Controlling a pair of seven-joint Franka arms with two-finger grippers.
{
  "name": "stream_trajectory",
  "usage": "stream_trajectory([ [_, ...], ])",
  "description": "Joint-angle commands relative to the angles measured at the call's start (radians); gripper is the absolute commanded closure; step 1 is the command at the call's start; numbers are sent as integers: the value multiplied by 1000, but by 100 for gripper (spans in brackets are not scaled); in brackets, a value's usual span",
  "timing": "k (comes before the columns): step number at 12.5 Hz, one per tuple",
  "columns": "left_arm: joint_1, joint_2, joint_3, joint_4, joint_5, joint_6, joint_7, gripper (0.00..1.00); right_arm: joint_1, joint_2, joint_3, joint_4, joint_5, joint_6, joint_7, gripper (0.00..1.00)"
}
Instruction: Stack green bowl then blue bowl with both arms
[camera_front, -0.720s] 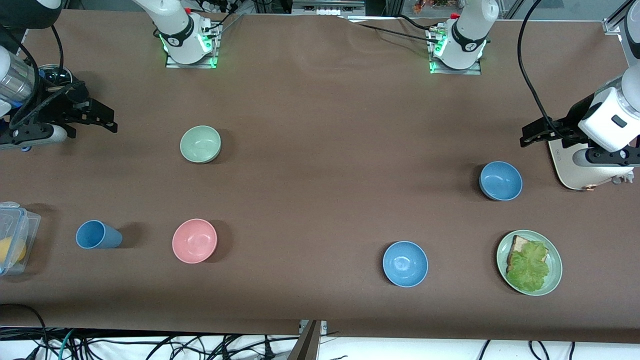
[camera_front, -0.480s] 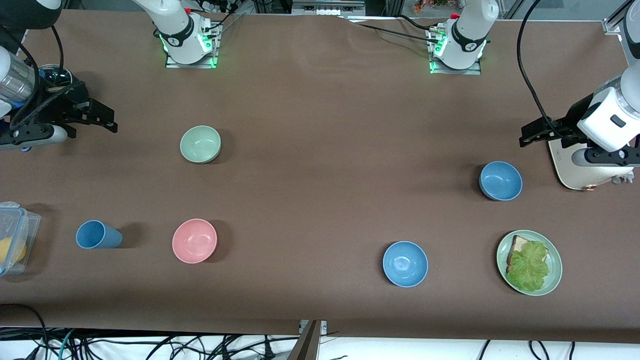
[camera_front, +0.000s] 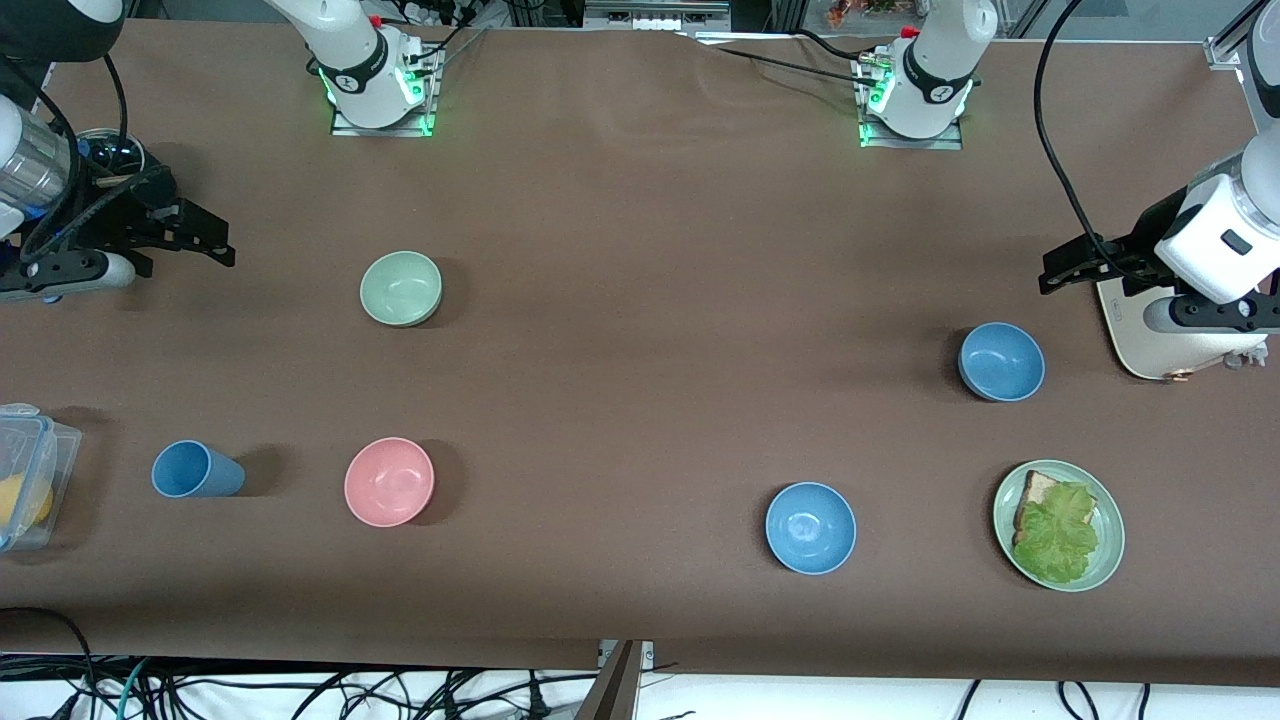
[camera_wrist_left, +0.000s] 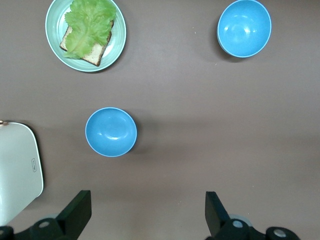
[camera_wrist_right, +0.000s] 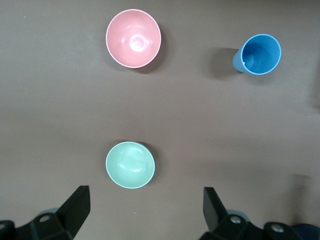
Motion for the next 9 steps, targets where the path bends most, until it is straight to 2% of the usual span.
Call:
stream_trajectory([
  [1,1,1,1,12,7,-11,18,0,-18,13,12,32,-12,-26,0,0],
  [9,1,1,4,12,6,-13,18,0,-18,10,14,26,-13,-34,3,0],
])
